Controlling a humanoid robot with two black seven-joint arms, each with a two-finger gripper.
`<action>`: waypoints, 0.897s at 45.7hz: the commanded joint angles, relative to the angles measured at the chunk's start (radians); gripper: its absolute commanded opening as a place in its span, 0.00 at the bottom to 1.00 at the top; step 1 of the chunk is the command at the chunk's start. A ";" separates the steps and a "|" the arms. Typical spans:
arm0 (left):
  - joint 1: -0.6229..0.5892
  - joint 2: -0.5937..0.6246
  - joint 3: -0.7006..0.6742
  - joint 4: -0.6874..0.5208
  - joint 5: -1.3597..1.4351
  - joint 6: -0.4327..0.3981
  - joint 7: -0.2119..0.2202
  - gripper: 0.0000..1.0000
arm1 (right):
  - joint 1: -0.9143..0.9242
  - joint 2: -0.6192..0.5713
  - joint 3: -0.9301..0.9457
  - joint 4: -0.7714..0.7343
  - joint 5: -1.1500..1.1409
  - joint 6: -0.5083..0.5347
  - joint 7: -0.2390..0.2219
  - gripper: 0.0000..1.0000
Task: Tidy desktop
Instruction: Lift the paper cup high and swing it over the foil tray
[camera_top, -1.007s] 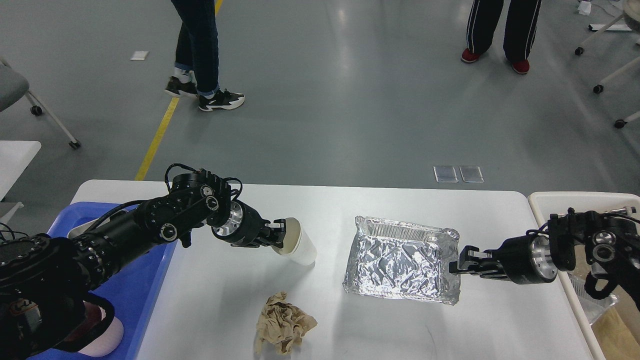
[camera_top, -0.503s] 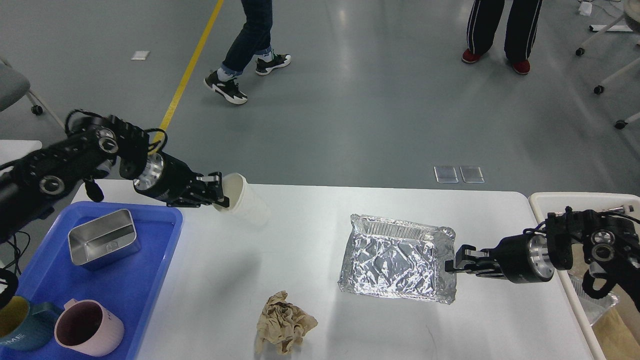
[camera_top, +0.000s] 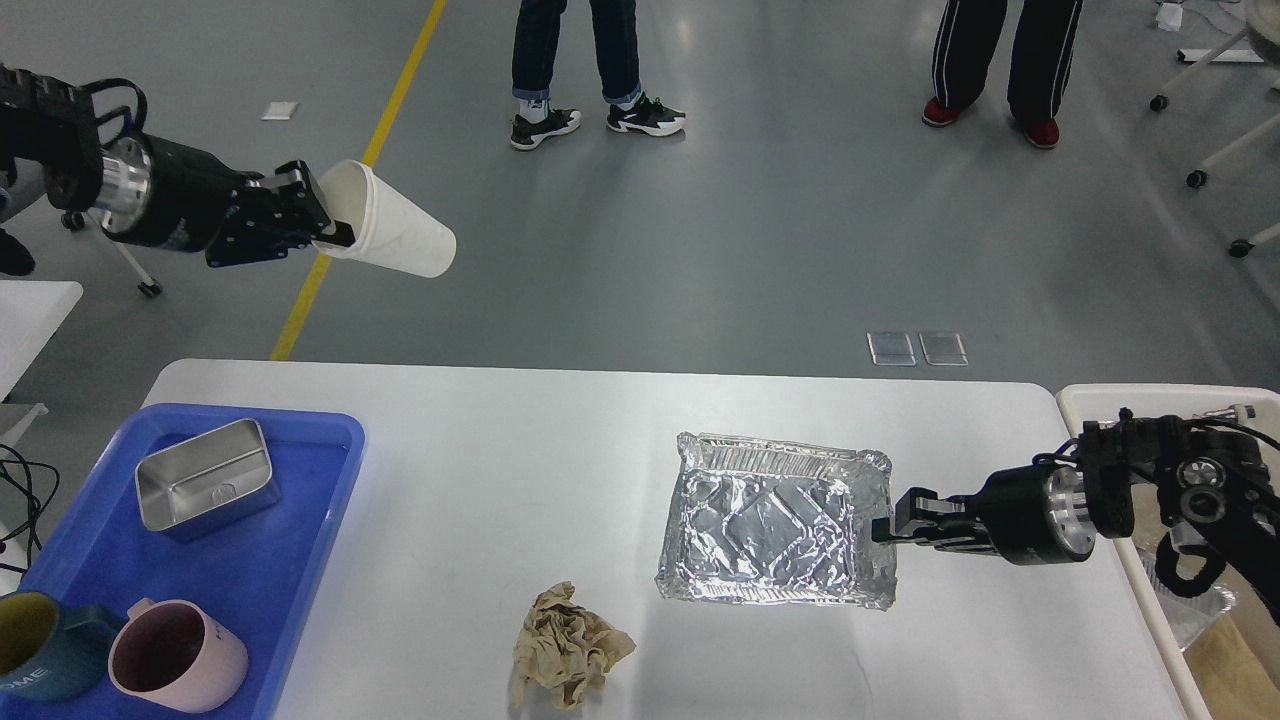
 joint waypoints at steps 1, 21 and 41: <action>-0.054 0.009 0.005 0.001 -0.048 0.000 0.003 0.00 | 0.008 0.009 -0.005 0.004 0.001 0.000 -0.001 0.00; -0.122 -0.282 0.048 0.019 -0.016 0.000 0.052 0.00 | 0.070 0.041 -0.135 -0.013 0.011 0.000 -0.005 0.00; -0.116 -0.531 0.118 0.047 0.043 0.000 0.058 0.01 | 0.242 0.186 -0.239 -0.265 0.060 0.000 -0.075 0.00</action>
